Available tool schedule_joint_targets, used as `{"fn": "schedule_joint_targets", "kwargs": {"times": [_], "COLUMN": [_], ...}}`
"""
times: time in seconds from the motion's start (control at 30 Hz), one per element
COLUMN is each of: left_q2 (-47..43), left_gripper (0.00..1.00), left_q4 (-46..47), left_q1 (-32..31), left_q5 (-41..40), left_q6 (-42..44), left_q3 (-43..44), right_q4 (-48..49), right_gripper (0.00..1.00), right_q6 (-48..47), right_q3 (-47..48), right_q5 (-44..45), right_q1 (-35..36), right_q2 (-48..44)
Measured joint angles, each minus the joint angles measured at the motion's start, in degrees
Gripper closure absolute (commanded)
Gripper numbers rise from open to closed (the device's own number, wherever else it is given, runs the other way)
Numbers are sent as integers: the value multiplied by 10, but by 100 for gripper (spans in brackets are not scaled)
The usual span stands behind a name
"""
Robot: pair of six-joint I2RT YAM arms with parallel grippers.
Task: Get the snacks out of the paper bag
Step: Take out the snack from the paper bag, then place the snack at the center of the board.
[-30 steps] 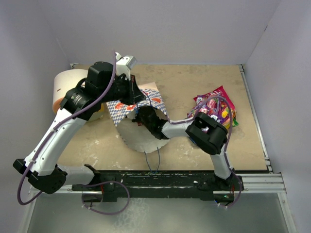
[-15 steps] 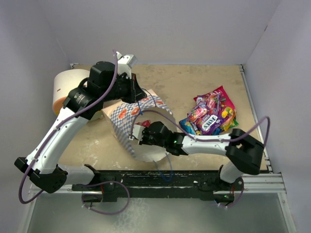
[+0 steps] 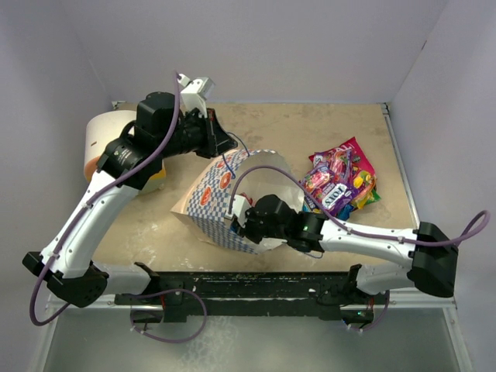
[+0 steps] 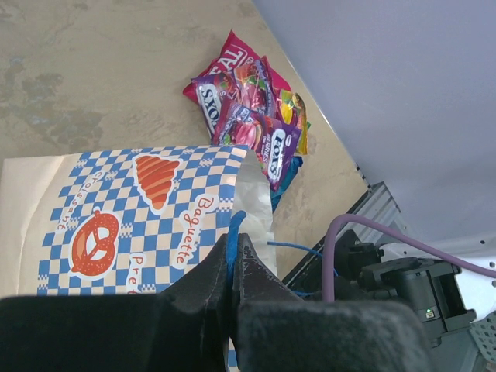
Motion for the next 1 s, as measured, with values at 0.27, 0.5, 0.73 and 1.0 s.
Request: {"fn": "schedule_joint_targets", "kwargs": {"times": [0.27, 0.5, 0.73, 1.0], "left_q2": [-35, -49, -49, -49], "left_gripper": [100, 100, 100, 100], "left_q4": [-3, -22, -45, -73], "left_q1": [0, 0, 1, 1], "left_q5": [-6, -16, -31, -33], "left_q6": [-28, -23, -3, 39], "left_q3": [-32, -37, -37, -23], "right_q4": [-128, -221, -330, -388], "right_gripper": [100, 100, 100, 100], "right_q6": [78, 151, 238, 264], "right_q3": [84, 216, 309, 341], "right_q5": [64, 148, 374, 499], "right_q1": [0, 0, 0, -162], "right_q2": [-121, -163, -166, -153]}}
